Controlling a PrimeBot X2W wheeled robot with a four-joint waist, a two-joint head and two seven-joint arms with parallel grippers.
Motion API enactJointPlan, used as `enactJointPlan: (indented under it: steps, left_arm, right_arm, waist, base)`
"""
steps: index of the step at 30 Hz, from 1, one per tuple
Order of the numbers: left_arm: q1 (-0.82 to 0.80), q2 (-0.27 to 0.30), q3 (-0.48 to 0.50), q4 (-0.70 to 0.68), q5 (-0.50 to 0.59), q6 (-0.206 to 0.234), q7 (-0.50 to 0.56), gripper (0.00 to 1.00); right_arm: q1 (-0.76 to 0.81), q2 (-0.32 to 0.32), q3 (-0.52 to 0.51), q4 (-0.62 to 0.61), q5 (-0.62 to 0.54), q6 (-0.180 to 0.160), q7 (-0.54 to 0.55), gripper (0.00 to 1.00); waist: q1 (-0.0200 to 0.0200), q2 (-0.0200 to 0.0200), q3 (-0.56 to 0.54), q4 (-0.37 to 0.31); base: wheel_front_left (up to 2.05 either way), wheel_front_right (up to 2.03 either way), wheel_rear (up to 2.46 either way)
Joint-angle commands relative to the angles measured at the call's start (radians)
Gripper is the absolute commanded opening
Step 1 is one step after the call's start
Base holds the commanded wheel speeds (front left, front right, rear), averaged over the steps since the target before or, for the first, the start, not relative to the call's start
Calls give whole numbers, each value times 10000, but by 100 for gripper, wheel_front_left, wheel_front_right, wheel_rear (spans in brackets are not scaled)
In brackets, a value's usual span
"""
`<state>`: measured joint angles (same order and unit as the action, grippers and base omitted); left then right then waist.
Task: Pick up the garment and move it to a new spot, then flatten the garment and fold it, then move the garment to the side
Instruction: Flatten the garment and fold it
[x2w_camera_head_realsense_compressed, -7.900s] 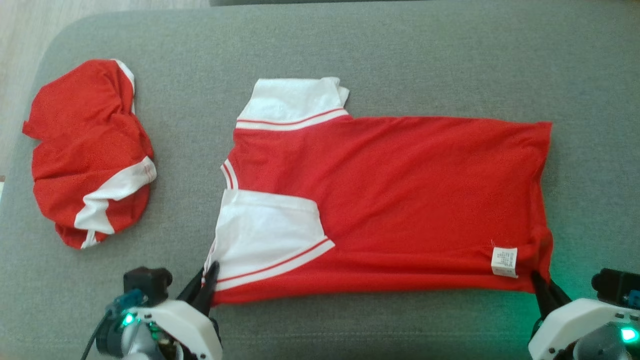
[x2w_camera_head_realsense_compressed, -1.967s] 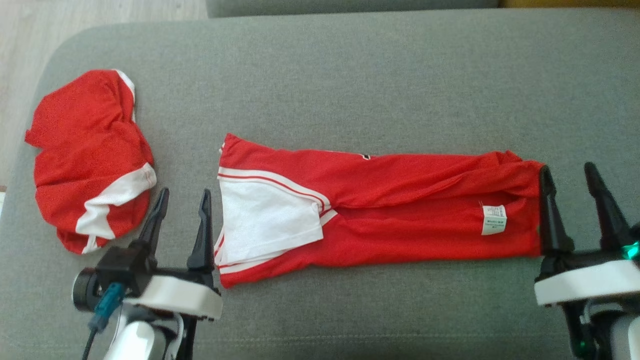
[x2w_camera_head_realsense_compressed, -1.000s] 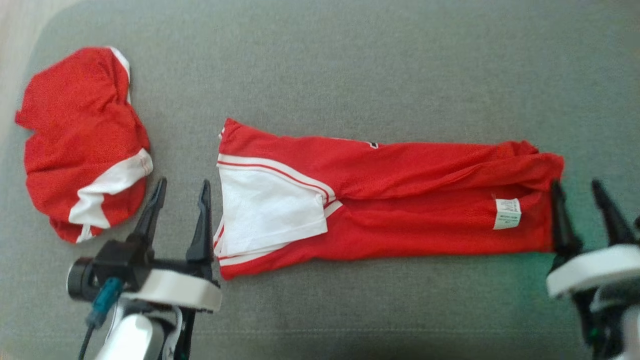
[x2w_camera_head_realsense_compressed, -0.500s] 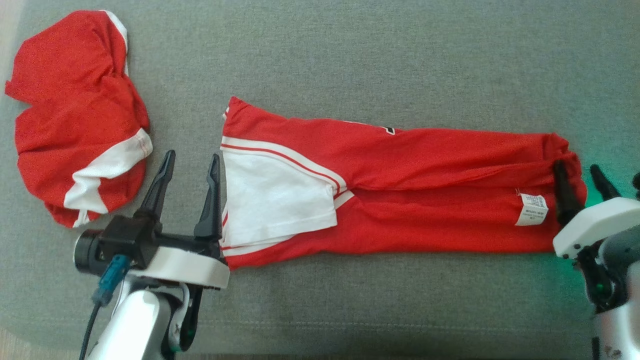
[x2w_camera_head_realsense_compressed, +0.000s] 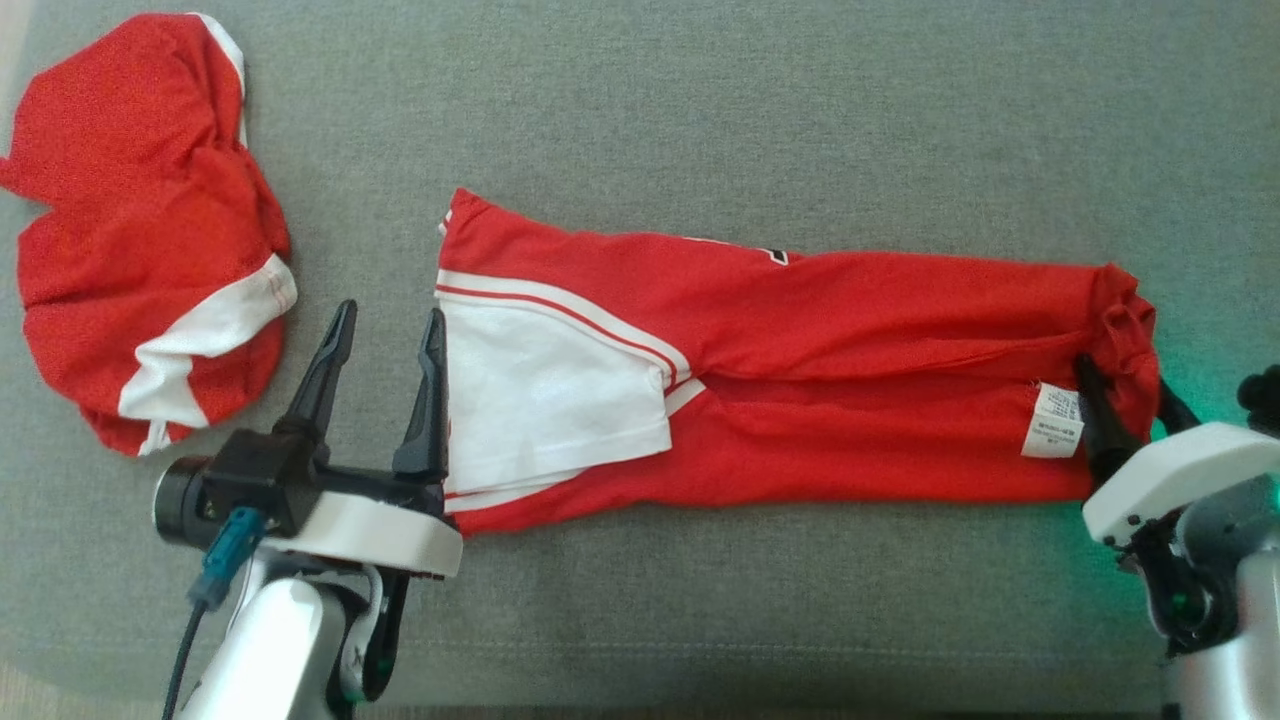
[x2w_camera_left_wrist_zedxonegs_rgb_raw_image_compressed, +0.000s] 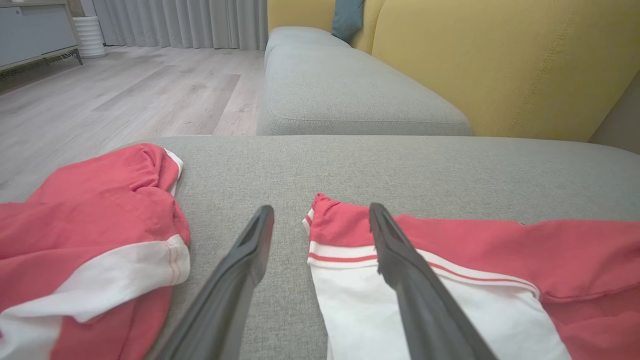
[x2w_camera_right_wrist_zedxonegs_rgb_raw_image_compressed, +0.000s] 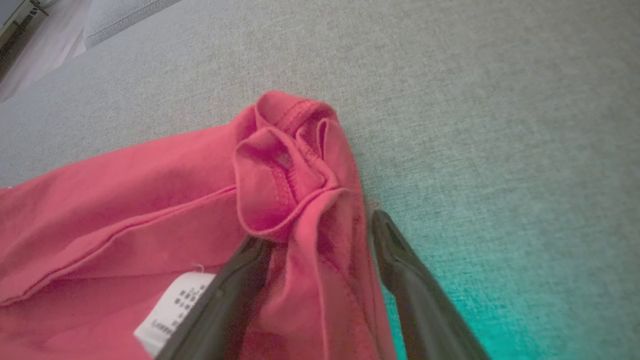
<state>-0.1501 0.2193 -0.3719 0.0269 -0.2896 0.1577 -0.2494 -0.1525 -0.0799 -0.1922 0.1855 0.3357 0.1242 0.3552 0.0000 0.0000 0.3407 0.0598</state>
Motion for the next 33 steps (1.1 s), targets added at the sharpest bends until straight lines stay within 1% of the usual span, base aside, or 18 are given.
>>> enactJointPlan:
  steps: [1, 2, 3, 8, 13, 17, 20, 22, 24, 26, 28, 30, 33]
  left_arm:
    - [-394, 122, 421, -278, 144, 7, -118, 100]
    - [-402, 124, 434, -267, 144, -1, -119, 100]
    - [-405, 123, 445, -252, 143, -9, -120, 100]
    - [-315, 129, 541, -191, 140, 8, -122, 100]
    - [-125, 112, 576, -150, 140, 36, -122, 100]
    - [50, 70, 515, -97, 135, 68, -123, 100]
    - [226, 65, 482, -65, 118, 115, -122, 100]
    - [347, 83, 473, -33, 88, 132, -115, 100]
    - [454, 105, 451, 0, 69, 146, -89, 100]
    - [526, 117, 409, 11, 66, 161, -44, 100]
    - [556, 115, 357, -4, 75, 178, 5, 100]
    - [566, 119, 323, -43, 82, 197, 42, 100]
    - [493, 83, 206, -89, 95, 168, 106, 100]
  right_arm:
    - [110, 14, 364, -143, 60, 65, 213, 54]
    - [134, 22, 429, -140, 110, 65, 284, 9]
    - [169, 31, 444, -152, 138, 65, 314, 0]
    - [445, 38, 175, -619, 269, 65, -111, 0]
    - [730, -358, -707, -1037, 252, 65, -282, 0]
    - [851, -657, -1593, -1263, 221, 65, -105, 0]
    - [809, -600, -1817, -1650, 337, 65, 283, 0]
    - [749, -372, -1585, -2103, 573, 65, 769, 0]
    - [625, -86, -1138, -2692, 992, 65, 1243, 0]
    - [569, 126, -527, -3155, 1368, 65, 1760, 0]
    - [472, 248, 200, -3476, 1907, 65, 2003, 0]
    - [379, 284, 1083, -3426, 2619, 65, 2007, 0]
    - [158, 291, 2627, -2815, 3530, 65, 1548, 0]
  waist:
    - [0, 0, 1, -2]
    - [0, 0, -8, -1]
    - [0, 0, -27, 0]
    - [0, 0, -328, -33]
    - [0, 0, -720, -104]
    - [0, 0, -1071, -136]
    - [0, 0, -1377, -168]
    - [0, 0, -1582, -173]
    - [0, 0, -1769, -166]
    - [0, 0, -1916, -129]
    - [0, 0, -2018, -51]
    - [0, 0, -2063, 26]
    - [0, 0, -2006, 277]
  base:
    - [0, 0, 0]
    - [0, 0, 0]
    - [0, 0, 0]
    - [0, 0, 0]
    - [0, 0, 0]
    - [0, 0, 0]
    - [0, 0, 0]
    - [0, 0, 0]
    - [0, 0, 0]
    - [0, 0, 0]
    - [0, 0, 0]
    - [0, 0, 0]
    - [0, 0, 0]
